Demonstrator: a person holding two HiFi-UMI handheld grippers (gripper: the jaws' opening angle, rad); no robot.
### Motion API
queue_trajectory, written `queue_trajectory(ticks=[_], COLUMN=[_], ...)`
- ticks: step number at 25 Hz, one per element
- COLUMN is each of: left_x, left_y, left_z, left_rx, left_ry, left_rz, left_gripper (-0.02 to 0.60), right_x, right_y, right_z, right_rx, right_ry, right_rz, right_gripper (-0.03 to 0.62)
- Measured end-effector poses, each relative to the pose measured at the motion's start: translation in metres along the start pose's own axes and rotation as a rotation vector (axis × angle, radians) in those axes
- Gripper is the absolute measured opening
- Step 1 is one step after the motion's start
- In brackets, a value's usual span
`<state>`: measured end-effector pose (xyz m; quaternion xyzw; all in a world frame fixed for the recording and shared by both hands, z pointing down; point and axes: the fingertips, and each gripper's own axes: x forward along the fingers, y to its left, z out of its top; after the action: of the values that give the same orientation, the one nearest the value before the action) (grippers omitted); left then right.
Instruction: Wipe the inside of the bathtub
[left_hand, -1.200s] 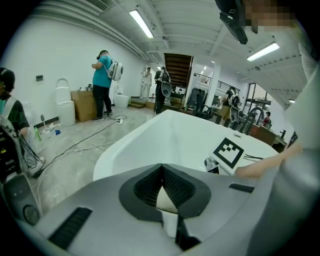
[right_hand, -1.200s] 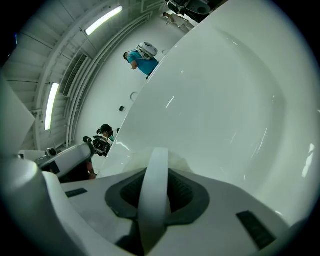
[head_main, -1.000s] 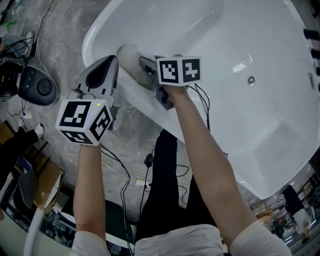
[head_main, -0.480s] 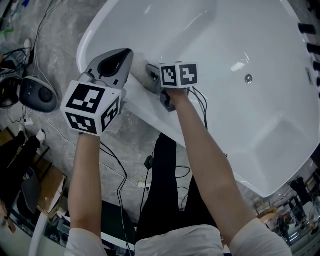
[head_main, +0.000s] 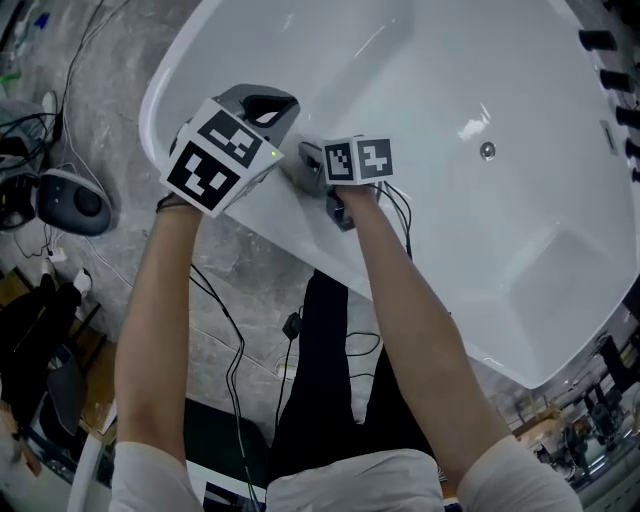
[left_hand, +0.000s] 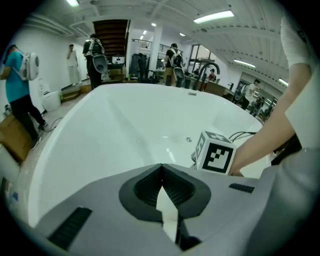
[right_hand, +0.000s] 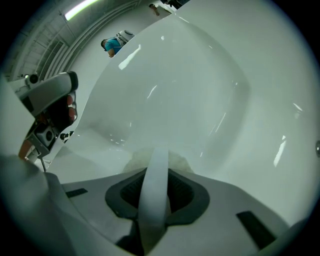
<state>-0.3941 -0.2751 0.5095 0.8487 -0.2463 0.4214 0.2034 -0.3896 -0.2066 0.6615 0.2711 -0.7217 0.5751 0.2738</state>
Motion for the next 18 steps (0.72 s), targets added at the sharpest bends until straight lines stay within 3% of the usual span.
queue_trajectory(ticks=[7,18], left_x=[0.026,0.058], left_y=[-0.009,-0.041], left_z=[-0.025,-0.033], left_rx=[0.088,0.191], left_ry=[0.133,0.227], left_rz=[-0.080,-0.144], left_gripper=[0.008,0.008], right_x=[-0.015,-0.059], right_y=[-0.019,-0.055], right_z=[-0.015,-0.053], right_rx=[0.018,0.071], right_ry=[0.019,0.036], right_rz=[-0.030,-0.069], right_gripper=[0.092,0.091])
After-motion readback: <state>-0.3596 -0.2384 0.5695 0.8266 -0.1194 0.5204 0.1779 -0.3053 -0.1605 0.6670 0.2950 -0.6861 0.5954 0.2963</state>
